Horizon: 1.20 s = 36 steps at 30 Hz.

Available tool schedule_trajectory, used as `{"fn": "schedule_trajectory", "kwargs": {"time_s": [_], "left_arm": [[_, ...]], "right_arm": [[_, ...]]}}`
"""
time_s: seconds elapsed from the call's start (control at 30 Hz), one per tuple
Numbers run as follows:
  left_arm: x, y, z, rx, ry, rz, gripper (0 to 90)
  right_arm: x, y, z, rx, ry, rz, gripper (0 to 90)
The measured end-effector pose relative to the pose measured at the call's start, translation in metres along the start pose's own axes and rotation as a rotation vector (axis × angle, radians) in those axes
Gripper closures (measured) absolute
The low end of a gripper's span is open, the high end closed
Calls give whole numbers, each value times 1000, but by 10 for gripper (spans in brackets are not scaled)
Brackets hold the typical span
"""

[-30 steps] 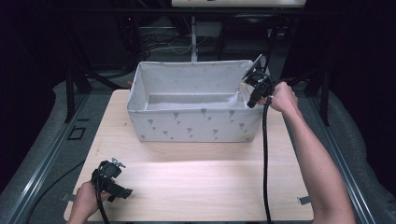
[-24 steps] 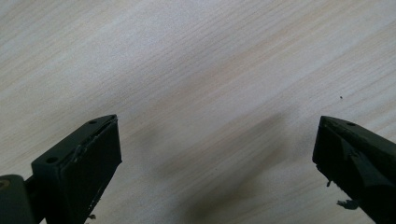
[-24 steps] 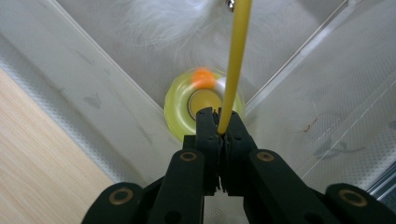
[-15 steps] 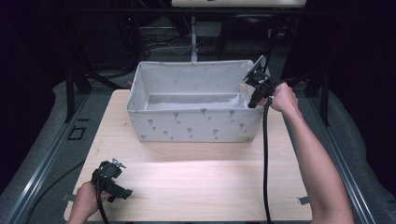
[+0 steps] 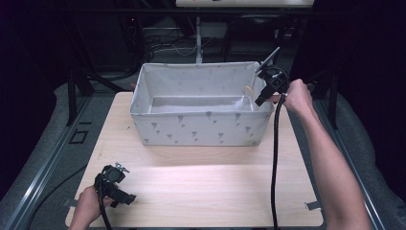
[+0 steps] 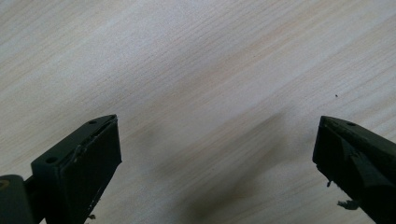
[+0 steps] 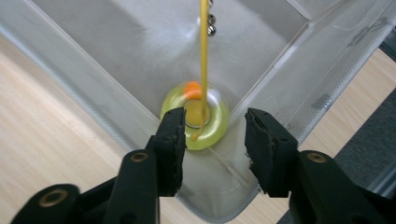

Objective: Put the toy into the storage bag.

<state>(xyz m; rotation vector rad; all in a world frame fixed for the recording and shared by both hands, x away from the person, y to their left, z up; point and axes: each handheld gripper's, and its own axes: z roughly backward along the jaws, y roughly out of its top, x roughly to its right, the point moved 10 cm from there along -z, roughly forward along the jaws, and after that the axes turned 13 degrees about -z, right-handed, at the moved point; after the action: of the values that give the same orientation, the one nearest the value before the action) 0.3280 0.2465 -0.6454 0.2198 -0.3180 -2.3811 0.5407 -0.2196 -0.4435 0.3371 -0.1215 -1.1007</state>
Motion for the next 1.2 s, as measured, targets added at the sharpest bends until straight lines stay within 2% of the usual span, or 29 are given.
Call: {"fn": "schedule_trajectory", "kwargs": {"time_s": [0.1,0.17,0.2,0.33,0.37,0.4,0.43,0.63,0.67,0.87,0.97,1.0,1.03,1.2], "left_arm": [[0,0,0,-1,0,-1,12],[-1,0,0,-5,1,0,12],[-1,0,0,-4,2,1,12],[-1,-2,1,-4,4,8,12],[0,-3,2,-2,6,13,12],[0,-3,2,-2,6,13,12],[0,-5,2,-2,7,14,12],[0,-8,4,1,12,21,12],[0,-7,4,1,12,17,12],[0,-7,4,-1,12,13,12],[0,-10,6,-1,18,16,11],[0,-10,6,-1,18,16,11],[-1,-10,6,2,22,22,11],[1,-5,4,2,18,14,11]], "right_arm": [[-3,1,5,13,8,-7,515],[-6,2,12,22,0,19,475],[-11,6,19,50,3,31,429],[-17,9,28,66,3,42,363],[-22,9,31,77,4,51,325],[-22,9,31,77,4,51,325],[-26,9,34,80,7,61,275],[-38,5,42,101,33,80,205],[-44,2,44,106,35,88,174],[-58,-3,48,115,53,129,139],[-72,-8,50,118,59,157,96],[-72,-8,50,118,59,157,96],[-80,-11,52,123,66,175,83],[-93,-20,51,131,80,207,57]]}}
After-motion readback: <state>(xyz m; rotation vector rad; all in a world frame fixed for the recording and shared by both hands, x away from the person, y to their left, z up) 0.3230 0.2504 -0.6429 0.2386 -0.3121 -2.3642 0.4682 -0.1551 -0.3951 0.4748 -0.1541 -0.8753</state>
